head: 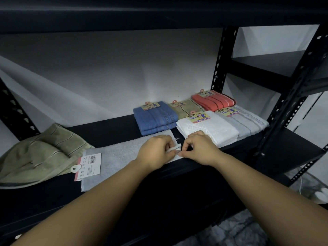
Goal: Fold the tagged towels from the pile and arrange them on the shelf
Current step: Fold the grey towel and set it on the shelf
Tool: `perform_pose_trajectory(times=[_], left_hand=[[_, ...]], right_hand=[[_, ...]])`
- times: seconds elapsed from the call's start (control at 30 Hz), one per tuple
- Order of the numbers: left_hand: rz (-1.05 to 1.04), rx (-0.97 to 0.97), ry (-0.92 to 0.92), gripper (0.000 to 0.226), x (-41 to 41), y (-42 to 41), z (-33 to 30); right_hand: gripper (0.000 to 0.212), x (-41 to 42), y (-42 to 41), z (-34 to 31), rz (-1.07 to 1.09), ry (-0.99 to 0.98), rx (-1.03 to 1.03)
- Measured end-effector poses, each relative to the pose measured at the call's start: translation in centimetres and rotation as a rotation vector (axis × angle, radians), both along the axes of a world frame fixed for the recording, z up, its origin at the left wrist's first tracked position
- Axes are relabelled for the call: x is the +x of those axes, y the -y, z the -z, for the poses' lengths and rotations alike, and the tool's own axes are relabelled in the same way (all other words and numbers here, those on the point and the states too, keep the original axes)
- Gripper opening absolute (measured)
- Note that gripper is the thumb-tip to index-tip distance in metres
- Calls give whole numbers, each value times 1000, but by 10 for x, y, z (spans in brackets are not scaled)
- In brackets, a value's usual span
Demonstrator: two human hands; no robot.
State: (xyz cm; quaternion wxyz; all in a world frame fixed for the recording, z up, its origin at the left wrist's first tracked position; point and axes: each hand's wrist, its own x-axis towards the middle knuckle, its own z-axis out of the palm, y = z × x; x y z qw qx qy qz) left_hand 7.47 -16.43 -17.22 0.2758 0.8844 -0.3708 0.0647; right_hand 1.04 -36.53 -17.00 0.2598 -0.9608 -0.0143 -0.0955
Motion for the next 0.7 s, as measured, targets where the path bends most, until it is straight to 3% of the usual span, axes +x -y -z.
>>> perform_pose_trajectory(times=[0.13, 0.37, 0.7], left_hand=[[-40, -16, 62, 14, 0, 3, -2], [123, -157, -196, 15, -1, 6, 12], [105, -181, -205, 15, -1, 7, 17]], right_hand=[[13, -1, 4, -1, -27, -24, 14], [13, -4, 11, 1, -80, -14, 26], [17, -1, 24, -2, -167, -163, 86]])
